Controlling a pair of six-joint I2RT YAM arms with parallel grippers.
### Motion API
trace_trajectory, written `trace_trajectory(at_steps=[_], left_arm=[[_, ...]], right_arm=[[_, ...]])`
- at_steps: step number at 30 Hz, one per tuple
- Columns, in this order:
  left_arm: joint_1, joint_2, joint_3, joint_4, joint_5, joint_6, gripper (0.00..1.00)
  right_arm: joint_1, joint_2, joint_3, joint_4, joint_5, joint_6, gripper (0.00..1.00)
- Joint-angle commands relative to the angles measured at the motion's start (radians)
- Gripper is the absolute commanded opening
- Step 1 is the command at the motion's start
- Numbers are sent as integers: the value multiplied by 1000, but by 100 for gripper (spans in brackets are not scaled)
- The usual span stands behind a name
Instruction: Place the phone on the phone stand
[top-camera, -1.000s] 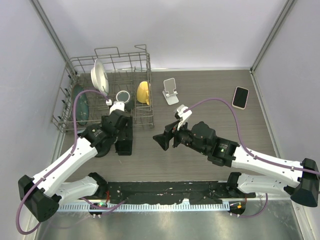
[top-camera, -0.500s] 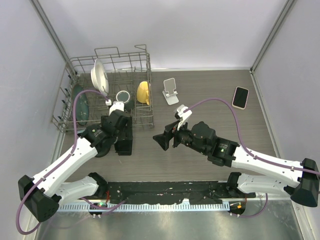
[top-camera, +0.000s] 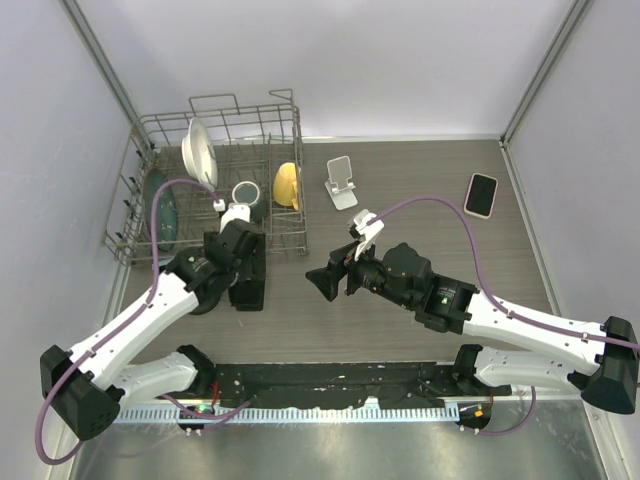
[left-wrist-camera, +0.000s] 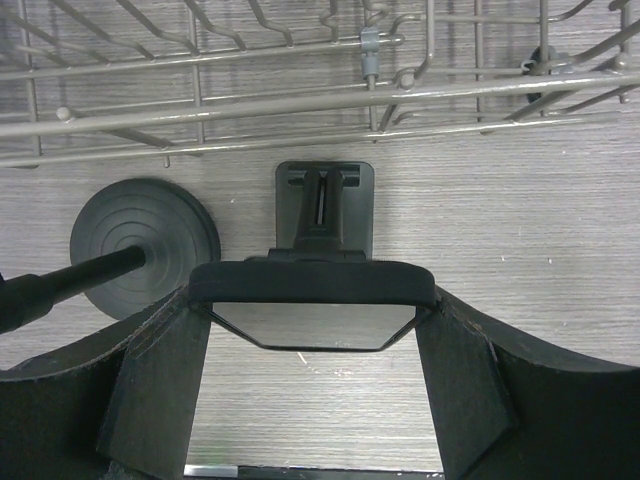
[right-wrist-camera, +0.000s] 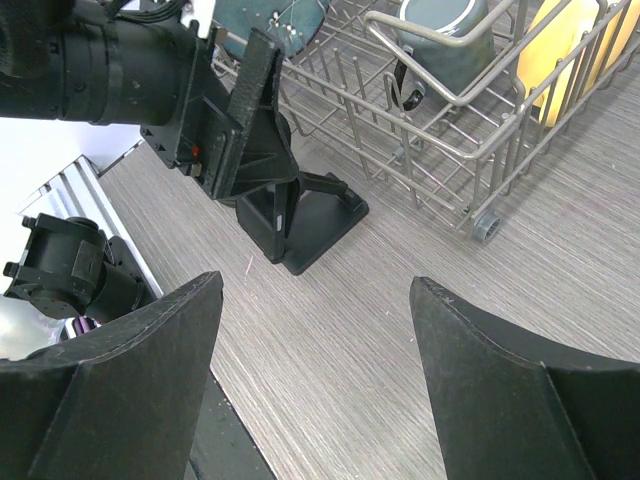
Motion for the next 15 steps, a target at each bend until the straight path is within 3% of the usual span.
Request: trace_trajectory(at_steps=[1, 9, 11, 13, 15], left_arm=[[4, 57, 47, -31, -46, -12, 27], [4, 49, 87, -41, -27, -36, 75], [4, 13, 79, -20, -28, -38, 92], [4, -15, 84, -9, -17, -36, 100], [4, -30, 94, -4, -7, -35, 100]], right_arm=[[4, 3, 3, 56, 9, 11, 81], [4, 2, 2, 51, 22, 10, 81], [3, 3, 3, 50, 26, 7, 81], [3, 3, 5, 48, 32, 4, 81], [3, 12, 8, 47, 32, 2, 81]])
